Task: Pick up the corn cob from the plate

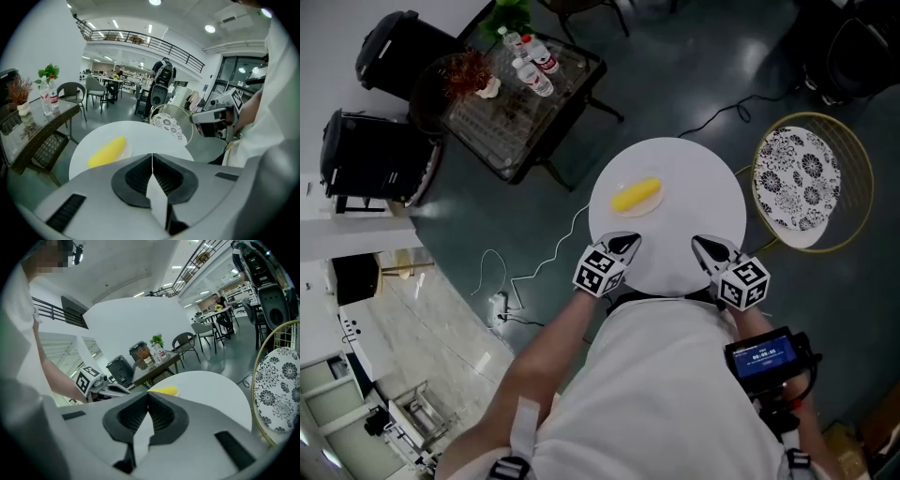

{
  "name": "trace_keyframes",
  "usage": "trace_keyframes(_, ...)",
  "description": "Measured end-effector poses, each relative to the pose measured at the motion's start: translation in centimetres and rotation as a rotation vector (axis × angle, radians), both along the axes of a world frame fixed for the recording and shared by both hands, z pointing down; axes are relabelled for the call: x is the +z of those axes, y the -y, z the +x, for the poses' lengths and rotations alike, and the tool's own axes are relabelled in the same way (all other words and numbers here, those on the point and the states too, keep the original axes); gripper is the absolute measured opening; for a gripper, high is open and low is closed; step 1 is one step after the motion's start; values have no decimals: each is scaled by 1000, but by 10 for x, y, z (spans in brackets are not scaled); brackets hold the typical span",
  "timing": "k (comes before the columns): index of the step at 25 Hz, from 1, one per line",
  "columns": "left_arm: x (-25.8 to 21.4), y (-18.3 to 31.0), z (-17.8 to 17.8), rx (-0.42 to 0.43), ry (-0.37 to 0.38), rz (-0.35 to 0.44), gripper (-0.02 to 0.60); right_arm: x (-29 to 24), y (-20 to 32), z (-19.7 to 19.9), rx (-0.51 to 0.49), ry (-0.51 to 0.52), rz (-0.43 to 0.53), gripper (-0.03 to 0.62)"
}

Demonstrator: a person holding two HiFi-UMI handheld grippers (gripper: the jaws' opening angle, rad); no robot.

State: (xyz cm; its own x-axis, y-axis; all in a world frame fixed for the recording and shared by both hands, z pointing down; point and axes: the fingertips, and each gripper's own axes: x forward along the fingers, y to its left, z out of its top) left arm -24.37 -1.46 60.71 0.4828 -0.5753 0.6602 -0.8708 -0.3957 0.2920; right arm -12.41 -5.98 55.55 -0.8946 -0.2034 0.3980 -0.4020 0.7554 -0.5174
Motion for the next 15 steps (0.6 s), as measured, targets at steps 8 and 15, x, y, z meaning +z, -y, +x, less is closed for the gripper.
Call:
trace_keyframes(8, 32, 29, -6, 115, 129, -82, 9, 10, 12, 18, 92, -9, -21, 8)
trace_keyframes(15, 57, 47, -28, 180, 269, -132, 9, 25, 12, 27, 142, -13, -59, 8)
